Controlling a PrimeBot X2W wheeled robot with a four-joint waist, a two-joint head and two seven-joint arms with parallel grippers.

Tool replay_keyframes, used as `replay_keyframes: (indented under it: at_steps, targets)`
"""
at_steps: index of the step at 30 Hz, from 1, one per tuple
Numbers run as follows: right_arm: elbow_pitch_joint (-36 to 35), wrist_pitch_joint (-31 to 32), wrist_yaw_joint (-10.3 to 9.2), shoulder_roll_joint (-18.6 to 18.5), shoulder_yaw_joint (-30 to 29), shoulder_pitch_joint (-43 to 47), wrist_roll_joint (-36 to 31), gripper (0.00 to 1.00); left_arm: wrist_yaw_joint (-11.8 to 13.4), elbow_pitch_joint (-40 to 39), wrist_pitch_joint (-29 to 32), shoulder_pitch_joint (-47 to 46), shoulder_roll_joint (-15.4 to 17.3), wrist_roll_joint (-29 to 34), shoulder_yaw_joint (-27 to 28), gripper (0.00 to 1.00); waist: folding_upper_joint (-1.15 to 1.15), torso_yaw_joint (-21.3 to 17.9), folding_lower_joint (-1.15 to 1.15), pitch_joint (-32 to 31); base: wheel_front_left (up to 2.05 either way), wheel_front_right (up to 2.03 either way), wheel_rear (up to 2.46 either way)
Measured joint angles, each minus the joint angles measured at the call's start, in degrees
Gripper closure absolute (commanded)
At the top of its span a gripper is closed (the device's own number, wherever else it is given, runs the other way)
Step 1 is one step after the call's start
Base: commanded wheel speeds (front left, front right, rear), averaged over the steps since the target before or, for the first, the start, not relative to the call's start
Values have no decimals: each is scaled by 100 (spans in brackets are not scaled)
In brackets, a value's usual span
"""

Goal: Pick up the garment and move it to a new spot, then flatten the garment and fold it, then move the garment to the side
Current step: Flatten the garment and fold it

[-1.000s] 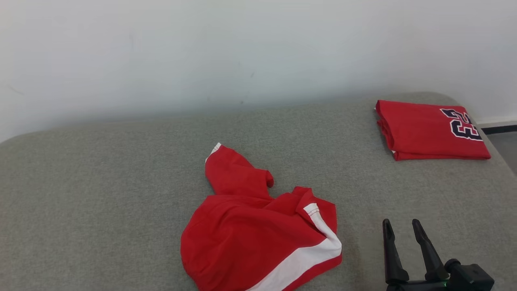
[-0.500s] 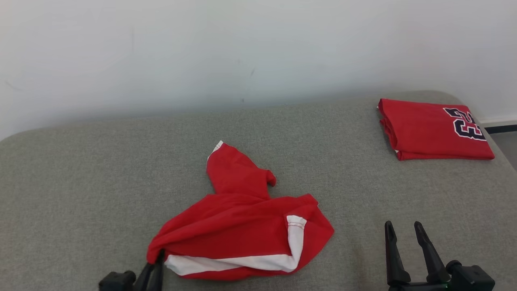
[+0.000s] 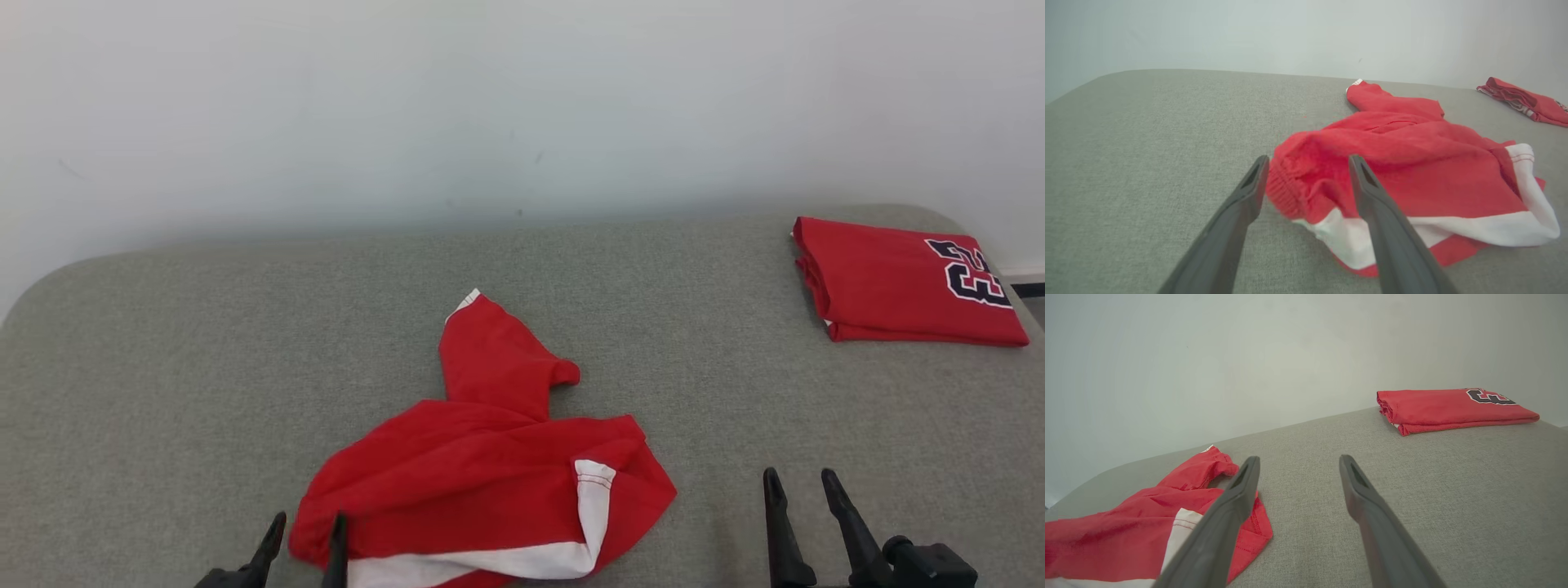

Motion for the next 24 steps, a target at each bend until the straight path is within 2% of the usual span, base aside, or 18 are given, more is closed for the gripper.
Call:
replay_keyframes:
  at_steps: [10, 15, 24]
  targets:
    - [138, 446, 0, -53, 366, -132, -203, 0, 268, -1263, 0, 378, -87, 437, 457, 0, 0, 340, 0, -92, 0, 0, 0]
    - [296, 847, 0, -233, 776, -354, -215, 0, 447, -1461, 68, 548, 65, 601, 486, 0, 0, 455, 0, -156, 0, 0, 0]
    - [734, 1451, 0, -748, 1588, -1094, -79, 0, 502, -1644, 266, 625, 141, 597, 475, 0, 0, 621, 0, -186, 0, 0, 0]
